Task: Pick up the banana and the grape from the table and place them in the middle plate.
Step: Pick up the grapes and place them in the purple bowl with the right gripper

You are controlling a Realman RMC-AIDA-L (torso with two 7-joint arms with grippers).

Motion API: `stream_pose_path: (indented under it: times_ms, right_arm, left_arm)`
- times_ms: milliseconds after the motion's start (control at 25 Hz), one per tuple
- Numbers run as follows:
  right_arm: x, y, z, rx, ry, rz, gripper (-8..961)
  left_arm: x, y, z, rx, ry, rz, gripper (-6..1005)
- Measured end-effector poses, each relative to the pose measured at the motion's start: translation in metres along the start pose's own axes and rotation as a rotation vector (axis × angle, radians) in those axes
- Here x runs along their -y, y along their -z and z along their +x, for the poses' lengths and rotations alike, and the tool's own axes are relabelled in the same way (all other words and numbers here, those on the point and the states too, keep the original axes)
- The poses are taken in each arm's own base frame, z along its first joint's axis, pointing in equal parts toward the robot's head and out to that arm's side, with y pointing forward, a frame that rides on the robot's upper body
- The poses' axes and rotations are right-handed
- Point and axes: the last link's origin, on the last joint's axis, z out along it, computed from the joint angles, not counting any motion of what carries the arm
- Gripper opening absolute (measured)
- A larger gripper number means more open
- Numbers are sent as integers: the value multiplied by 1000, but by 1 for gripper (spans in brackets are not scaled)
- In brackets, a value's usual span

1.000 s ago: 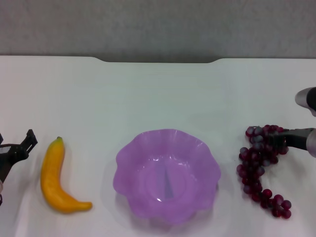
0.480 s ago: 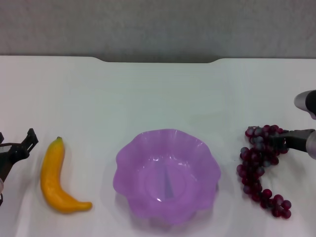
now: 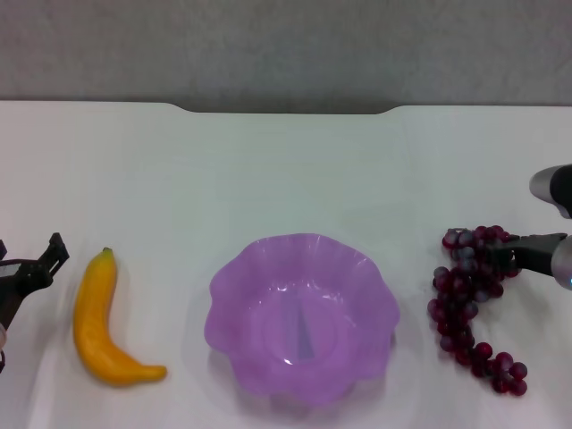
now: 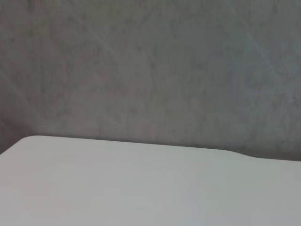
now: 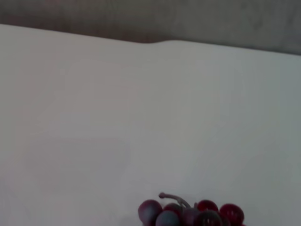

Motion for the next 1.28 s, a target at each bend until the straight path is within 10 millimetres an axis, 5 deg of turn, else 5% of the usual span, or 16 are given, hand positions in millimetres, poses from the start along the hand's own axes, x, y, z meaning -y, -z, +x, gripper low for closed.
stream_pose_path:
  times_ms: [840, 1280]
  right_arm:
    - [-16, 9, 11, 185, 62, 4, 258]
    - [-34, 30, 16, 409, 110, -2, 232]
  left_arm:
    - [3, 2, -2, 7, 4, 10, 891]
    - [5, 3, -3, 9, 7, 15, 890]
